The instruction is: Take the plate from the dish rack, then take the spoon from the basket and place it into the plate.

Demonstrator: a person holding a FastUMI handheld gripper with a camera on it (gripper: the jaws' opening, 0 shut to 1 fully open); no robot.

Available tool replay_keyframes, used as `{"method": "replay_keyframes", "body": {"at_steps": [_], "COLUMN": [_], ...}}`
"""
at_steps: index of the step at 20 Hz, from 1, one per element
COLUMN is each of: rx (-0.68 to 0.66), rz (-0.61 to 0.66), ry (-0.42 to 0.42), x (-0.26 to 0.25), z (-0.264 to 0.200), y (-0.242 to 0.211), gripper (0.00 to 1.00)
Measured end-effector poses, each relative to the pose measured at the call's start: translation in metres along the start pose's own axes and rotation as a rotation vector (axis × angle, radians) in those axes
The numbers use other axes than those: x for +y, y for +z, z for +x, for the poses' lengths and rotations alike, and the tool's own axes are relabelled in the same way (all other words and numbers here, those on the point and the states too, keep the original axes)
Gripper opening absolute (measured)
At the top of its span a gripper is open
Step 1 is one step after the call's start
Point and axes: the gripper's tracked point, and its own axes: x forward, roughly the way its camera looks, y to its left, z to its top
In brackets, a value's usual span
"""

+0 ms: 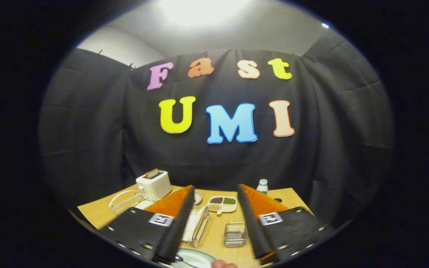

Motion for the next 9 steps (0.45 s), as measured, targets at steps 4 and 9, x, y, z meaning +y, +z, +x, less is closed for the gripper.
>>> {"method": "replay_keyframes", "body": {"at_steps": [4,9], "rx": [0.011,0.030], "rz": [0.041,-0.014], "ry": [-0.079,-0.140], "x": [-0.016,-0.019], "z": [0.001,-0.005], "y": [-0.007,-0.012], "gripper": [0.96,0.96]}}
